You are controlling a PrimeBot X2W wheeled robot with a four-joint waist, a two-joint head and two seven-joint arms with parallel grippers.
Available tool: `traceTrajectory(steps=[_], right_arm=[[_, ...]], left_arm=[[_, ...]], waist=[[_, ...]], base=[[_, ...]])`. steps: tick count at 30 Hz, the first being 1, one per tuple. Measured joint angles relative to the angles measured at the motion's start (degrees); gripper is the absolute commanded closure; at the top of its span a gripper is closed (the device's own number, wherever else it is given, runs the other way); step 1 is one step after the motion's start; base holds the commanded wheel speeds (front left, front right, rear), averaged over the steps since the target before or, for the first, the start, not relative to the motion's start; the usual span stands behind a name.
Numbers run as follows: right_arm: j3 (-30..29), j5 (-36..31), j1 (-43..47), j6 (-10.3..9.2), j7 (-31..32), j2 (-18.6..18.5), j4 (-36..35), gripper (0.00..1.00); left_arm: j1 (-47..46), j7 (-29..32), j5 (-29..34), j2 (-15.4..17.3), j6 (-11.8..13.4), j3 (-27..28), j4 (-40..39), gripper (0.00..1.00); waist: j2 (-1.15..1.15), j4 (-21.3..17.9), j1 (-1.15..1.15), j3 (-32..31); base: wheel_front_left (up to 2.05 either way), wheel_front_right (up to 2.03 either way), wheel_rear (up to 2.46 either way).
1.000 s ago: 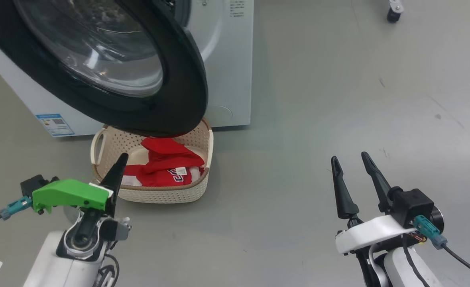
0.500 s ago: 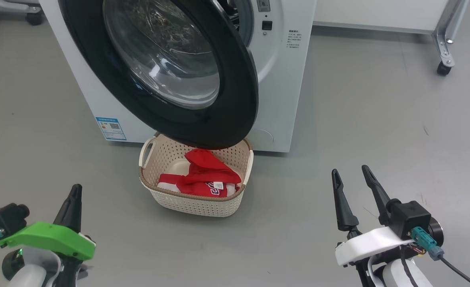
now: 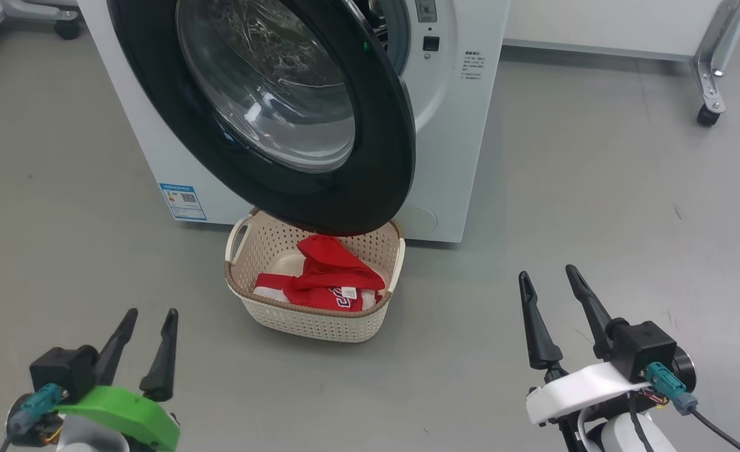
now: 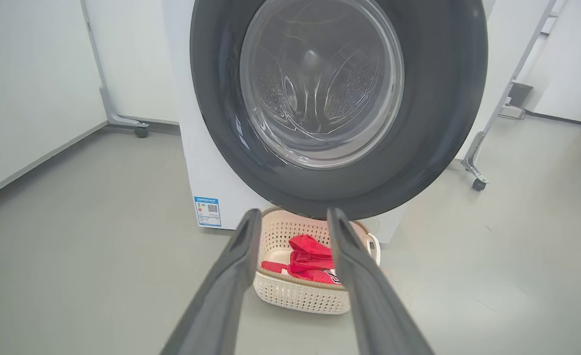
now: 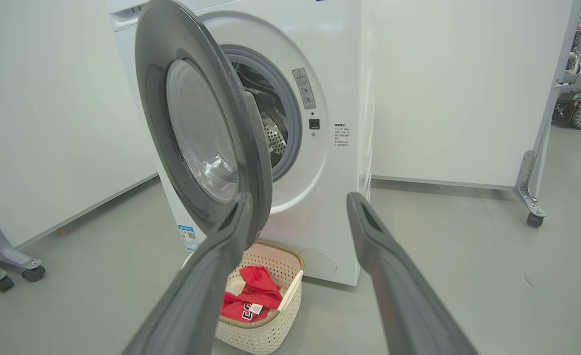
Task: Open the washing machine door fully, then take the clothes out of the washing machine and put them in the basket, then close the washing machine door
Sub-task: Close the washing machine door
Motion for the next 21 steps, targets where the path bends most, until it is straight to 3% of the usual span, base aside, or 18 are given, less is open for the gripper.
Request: traceTrajectory(steps=[10, 21], right_arm=[[-0.6, 0.0, 0.2, 0.13, 0.0, 0.2, 0.1, 0.0], [-1.5, -0.2, 1.0, -0.68, 0.0, 0.3, 0.9, 0.0]], left_arm=[[3.0, 0.2, 11.0, -1.9, 4.3, 5.6, -8.2, 0.0], [8.2, 0.2, 15.7, -6.2, 5.4, 7.2, -11.9, 0.0]], waist=[[0.0, -0.7, 0.0, 0.4], [0.0, -1.1, 0.0, 0.8]], base=[[0.0, 0.0, 0.0], [0.0, 0.0, 0.0]])
